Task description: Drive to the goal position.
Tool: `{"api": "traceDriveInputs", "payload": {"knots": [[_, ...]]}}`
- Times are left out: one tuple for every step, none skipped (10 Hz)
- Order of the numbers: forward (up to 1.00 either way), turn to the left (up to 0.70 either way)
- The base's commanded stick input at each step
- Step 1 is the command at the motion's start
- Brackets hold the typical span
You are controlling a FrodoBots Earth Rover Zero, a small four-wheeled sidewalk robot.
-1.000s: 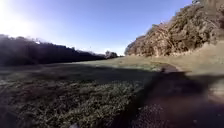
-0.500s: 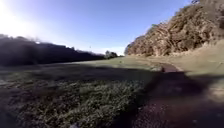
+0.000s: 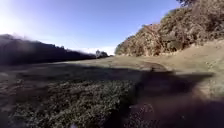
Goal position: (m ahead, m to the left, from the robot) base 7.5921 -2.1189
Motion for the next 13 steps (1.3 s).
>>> {"api": "traceDriveInputs", "payload": {"knots": [[0.0,-0.37],[0.0,-0.06],[0.0,0.0],[0.0,0.0],[0.0,0.0],[0.0,0.0],[0.0,-0.1],[0.0,-0.35],[0.0,-0.64],[0.0,-0.64],[0.0,-0.64],[0.33,-0.1],[0.66,-0.01]]}}
